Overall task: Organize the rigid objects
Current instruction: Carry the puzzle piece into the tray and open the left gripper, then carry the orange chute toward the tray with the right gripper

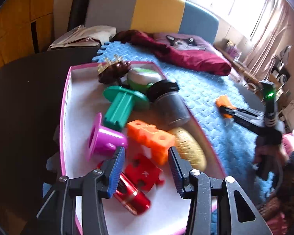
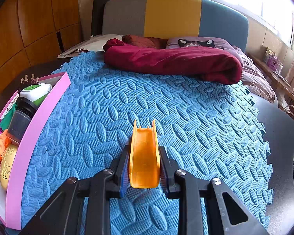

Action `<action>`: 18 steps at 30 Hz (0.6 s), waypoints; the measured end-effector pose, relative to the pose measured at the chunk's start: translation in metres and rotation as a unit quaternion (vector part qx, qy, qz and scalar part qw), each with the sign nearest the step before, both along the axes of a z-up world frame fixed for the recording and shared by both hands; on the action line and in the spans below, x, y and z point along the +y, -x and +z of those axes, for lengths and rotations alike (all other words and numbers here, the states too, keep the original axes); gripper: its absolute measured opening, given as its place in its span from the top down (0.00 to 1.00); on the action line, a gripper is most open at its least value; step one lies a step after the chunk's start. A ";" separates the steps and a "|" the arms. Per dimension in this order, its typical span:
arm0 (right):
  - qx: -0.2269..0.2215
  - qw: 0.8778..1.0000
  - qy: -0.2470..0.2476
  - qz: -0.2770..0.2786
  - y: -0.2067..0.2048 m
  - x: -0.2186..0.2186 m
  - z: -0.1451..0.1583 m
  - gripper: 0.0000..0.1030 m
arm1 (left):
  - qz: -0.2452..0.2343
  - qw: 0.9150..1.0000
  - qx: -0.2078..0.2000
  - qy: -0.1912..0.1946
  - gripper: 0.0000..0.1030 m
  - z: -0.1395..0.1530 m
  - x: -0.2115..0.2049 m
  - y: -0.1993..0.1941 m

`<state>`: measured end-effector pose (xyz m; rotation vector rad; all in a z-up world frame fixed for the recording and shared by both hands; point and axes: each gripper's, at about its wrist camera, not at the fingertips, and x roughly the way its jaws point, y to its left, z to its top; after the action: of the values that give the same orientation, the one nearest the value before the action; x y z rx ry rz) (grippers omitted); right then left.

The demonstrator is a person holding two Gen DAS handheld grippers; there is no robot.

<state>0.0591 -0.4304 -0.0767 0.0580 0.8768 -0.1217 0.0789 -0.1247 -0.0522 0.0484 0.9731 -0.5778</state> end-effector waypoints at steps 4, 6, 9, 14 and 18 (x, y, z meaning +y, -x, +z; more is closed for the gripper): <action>0.000 1.000 -0.004 -0.001 0.000 -0.001 0.000 0.75 | 0.003 1.000 -0.009 -0.002 0.49 -0.004 0.004 0.000; 0.000 1.000 -0.004 -0.001 0.000 -0.001 0.000 0.75 | 0.004 1.000 -0.025 -0.013 0.49 -0.003 0.004 0.003; 0.000 1.000 0.000 -0.002 -0.001 0.001 0.000 0.75 | 0.009 0.999 -0.045 -0.022 0.46 0.000 0.005 0.009; 0.000 1.000 0.000 -0.003 -0.001 0.001 0.000 0.75 | 0.036 0.997 -0.063 -0.019 0.36 0.011 0.014 0.019; 0.000 1.000 0.000 -0.003 -0.001 0.001 0.000 0.75 | 0.063 0.995 -0.071 -0.030 0.29 0.017 0.024 0.026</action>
<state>0.0600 -0.4296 -0.0770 0.0598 0.8762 -0.1274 0.0531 -0.1003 -0.0351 0.0800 0.8492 -0.4244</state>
